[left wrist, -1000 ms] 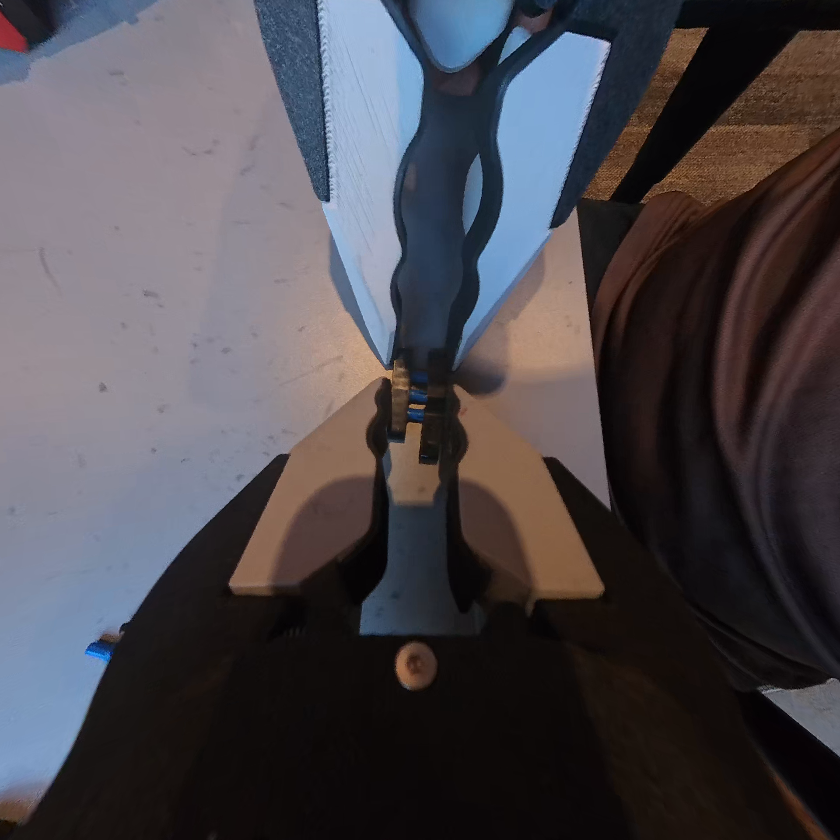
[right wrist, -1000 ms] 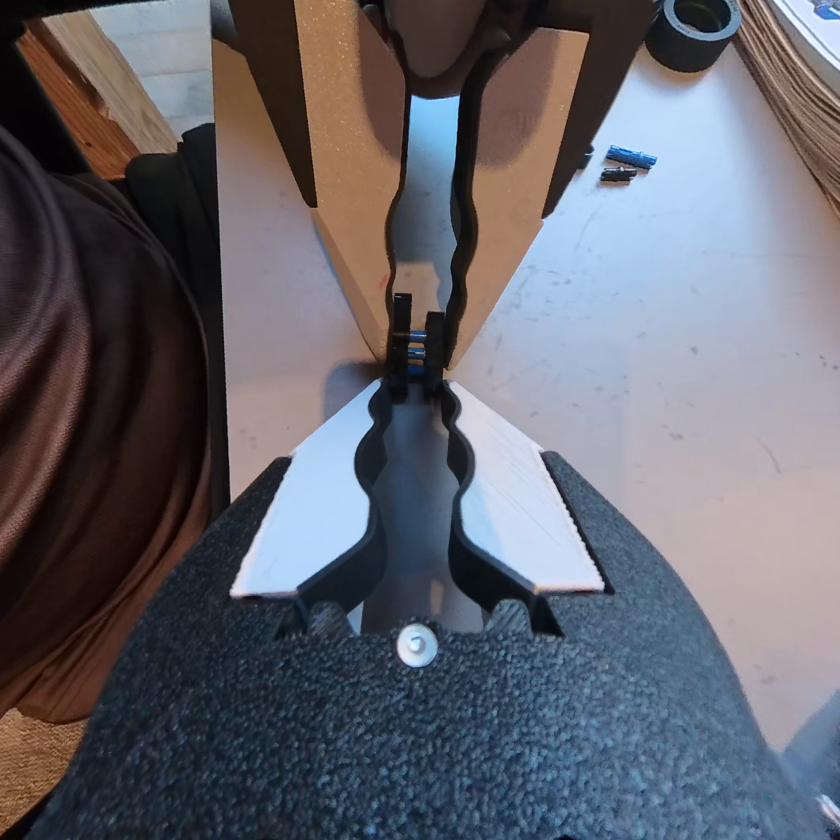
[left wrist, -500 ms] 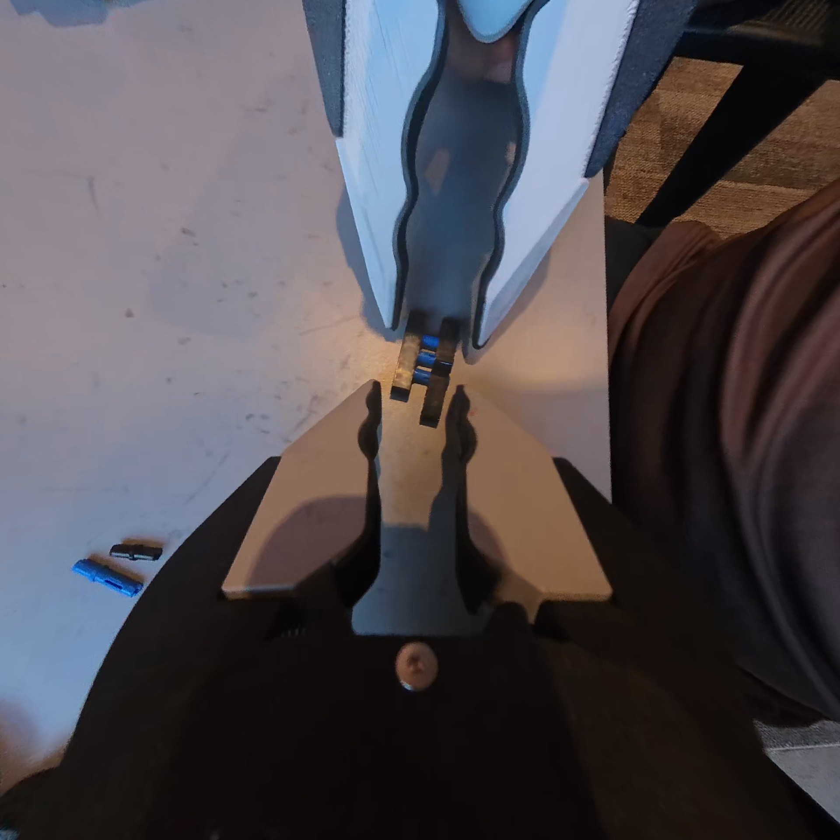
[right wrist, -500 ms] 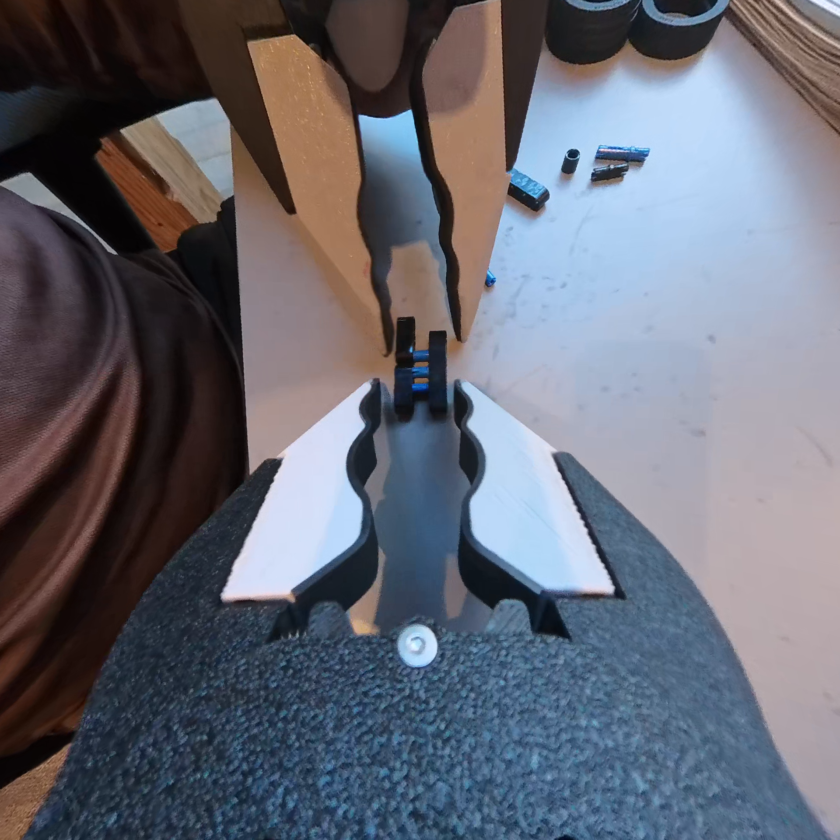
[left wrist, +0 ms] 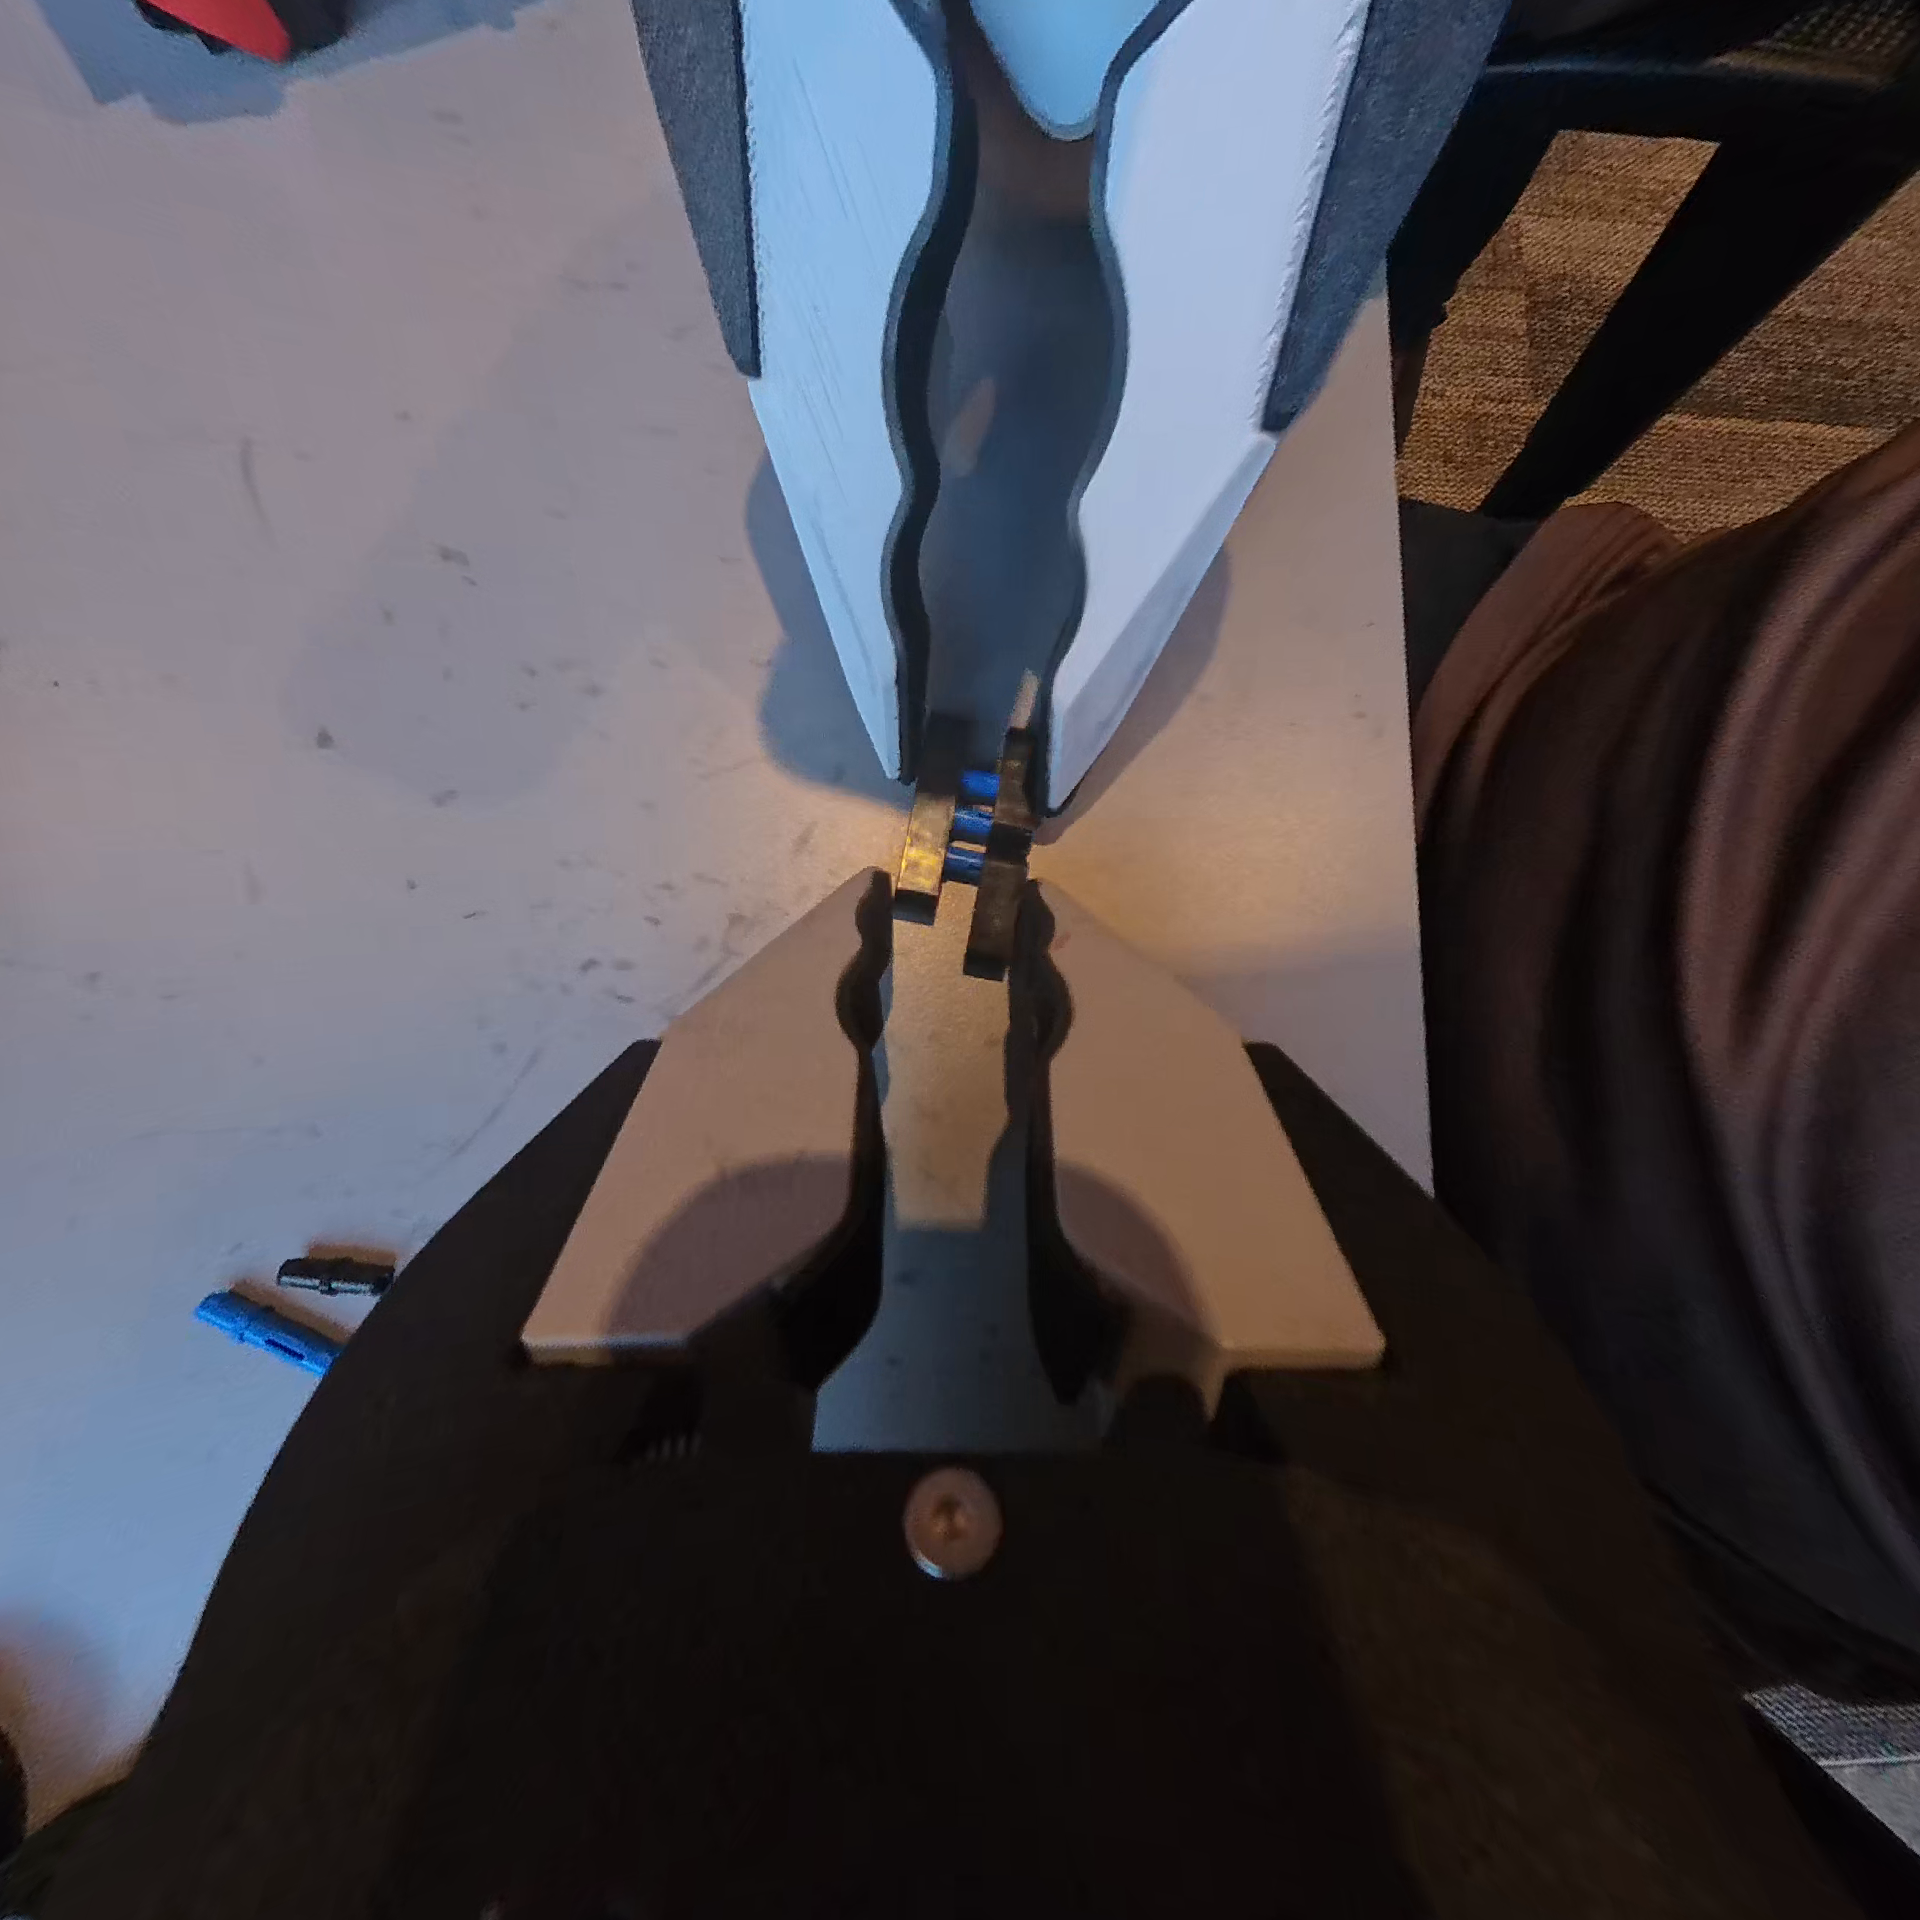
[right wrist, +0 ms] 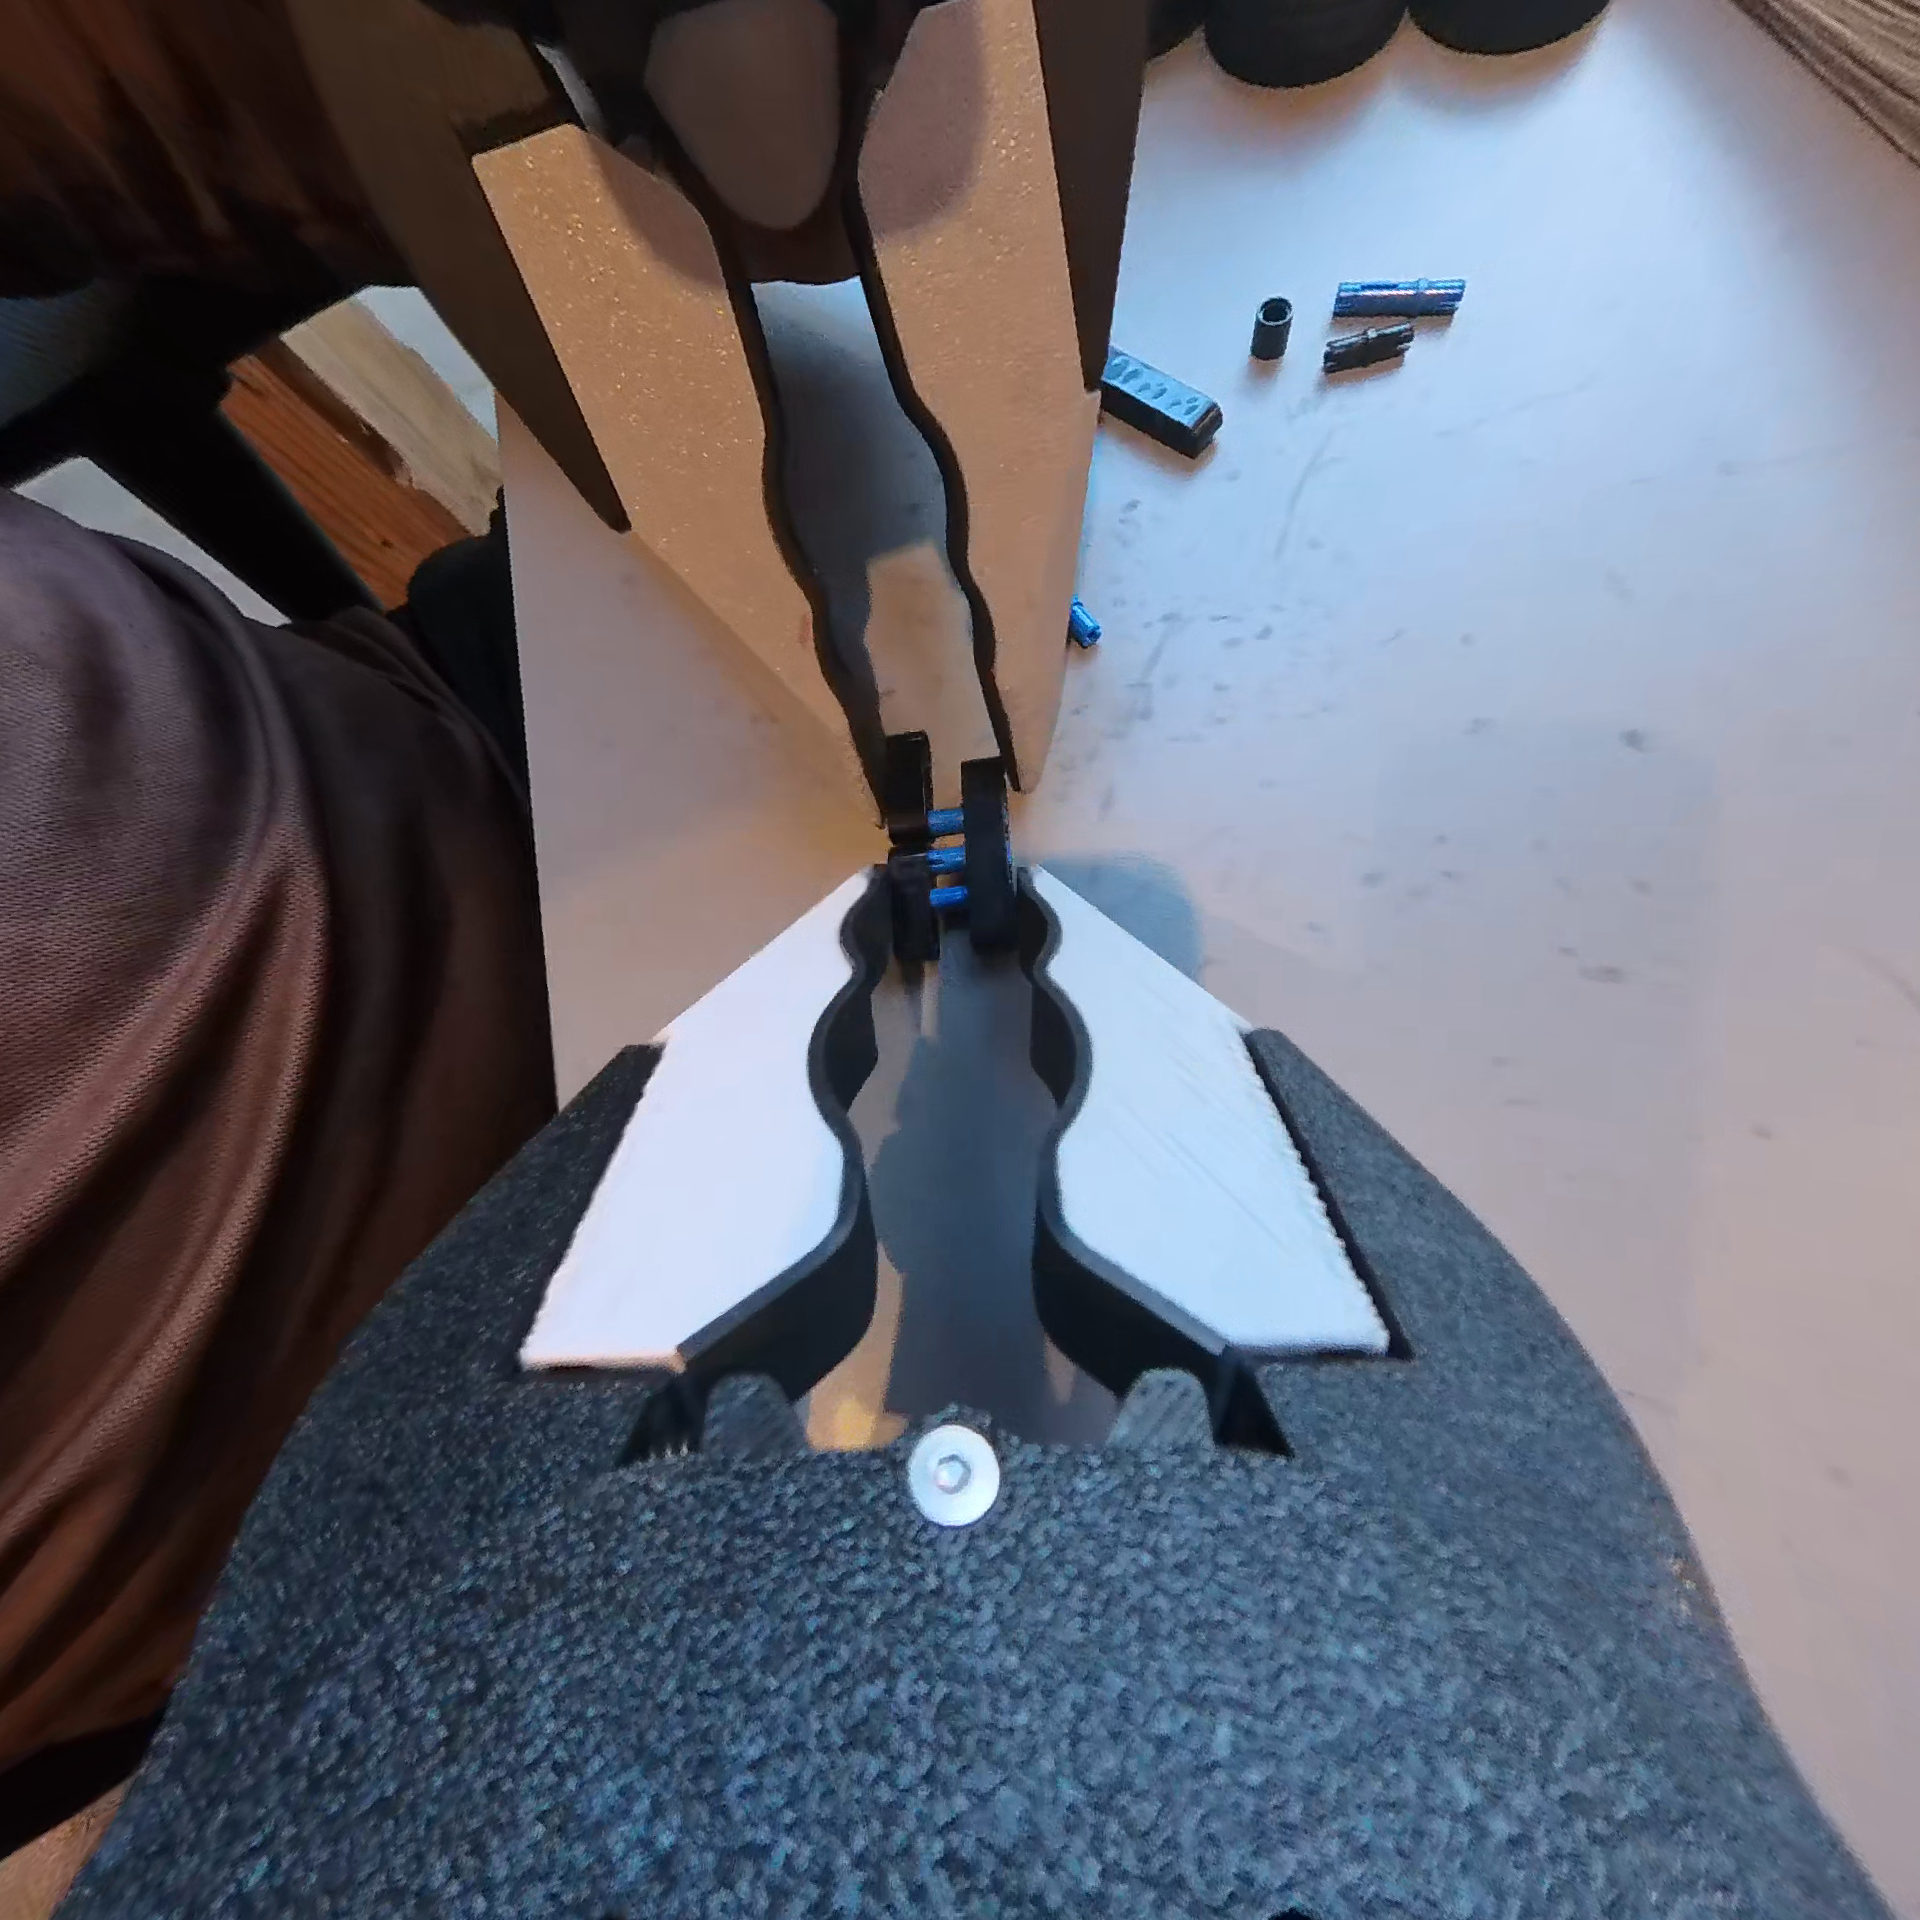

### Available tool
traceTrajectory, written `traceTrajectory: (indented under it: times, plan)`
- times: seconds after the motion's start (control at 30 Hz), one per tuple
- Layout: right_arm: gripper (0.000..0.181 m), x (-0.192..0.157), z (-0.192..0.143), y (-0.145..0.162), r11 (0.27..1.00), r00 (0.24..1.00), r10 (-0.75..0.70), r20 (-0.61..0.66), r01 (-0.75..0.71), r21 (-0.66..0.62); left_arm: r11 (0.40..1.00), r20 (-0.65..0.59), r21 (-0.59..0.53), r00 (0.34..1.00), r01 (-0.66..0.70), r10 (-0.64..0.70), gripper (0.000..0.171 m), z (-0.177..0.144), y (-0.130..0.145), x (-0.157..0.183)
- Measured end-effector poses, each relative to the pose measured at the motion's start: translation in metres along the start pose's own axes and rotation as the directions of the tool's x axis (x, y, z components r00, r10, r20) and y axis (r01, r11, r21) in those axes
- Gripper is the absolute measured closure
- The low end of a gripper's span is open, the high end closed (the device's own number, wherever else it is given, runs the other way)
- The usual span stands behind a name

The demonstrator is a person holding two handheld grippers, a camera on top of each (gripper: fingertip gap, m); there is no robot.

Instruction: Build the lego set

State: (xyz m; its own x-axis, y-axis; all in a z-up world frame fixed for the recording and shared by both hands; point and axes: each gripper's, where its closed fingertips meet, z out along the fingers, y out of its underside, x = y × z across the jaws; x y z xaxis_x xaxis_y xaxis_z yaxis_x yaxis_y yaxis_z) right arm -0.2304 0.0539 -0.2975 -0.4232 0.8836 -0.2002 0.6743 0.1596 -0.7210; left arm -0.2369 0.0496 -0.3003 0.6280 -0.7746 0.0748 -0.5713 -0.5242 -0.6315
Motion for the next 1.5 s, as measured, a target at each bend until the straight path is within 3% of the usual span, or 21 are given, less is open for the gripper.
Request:
traceTrajectory:
  times: [0.47, 0.73, 0.9, 1.03, 1.2, 1.5]
  plan:
    - [0.159, -0.001, 0.002, 0.001, 0.998, 0.998, -0.060, 0.029, 0.060, -0.015, 1.000, 0.008, -0.009, 1.000, -0.029, 0.029, 0.151, 0.001, 0.000, 0.001]
    - [0.166, -0.003, 0.002, 0.001, 0.996, 0.992, -0.088, 0.085, 0.091, -0.023, 0.999, -0.052, 0.006, 0.998, -0.036, 0.036, 0.151, 0.000, 0.001, 0.006]
    - [0.165, 0.003, -0.003, 0.000, 0.999, 0.991, 0.048, 0.125, -0.046, -0.013, 0.998, -0.032, 0.046, 0.999, 0.037, -0.036, 0.151, 0.003, -0.004, 0.001]
    - [0.159, 0.008, -0.008, -0.006, 0.999, 0.998, 0.011, 0.056, -0.013, 0.029, 0.997, -0.020, 0.036, 0.997, 0.075, -0.074, 0.149, 0.000, -0.002, -0.002]
    - [0.153, 0.007, -0.001, -0.003, 0.999, 0.999, -0.032, 0.015, 0.032, -0.013, 0.998, 0.002, -0.005, 0.998, 0.059, -0.059, 0.129, -0.009, 0.009, -0.004]
    - [0.152, -0.005, 0.006, -0.010, 0.995, 0.996, -0.089, 0.012, 0.089, -0.039, 0.999, 0.019, -0.035, 1.000, 0.023, -0.022, 0.137, -0.012, 0.015, -0.001]
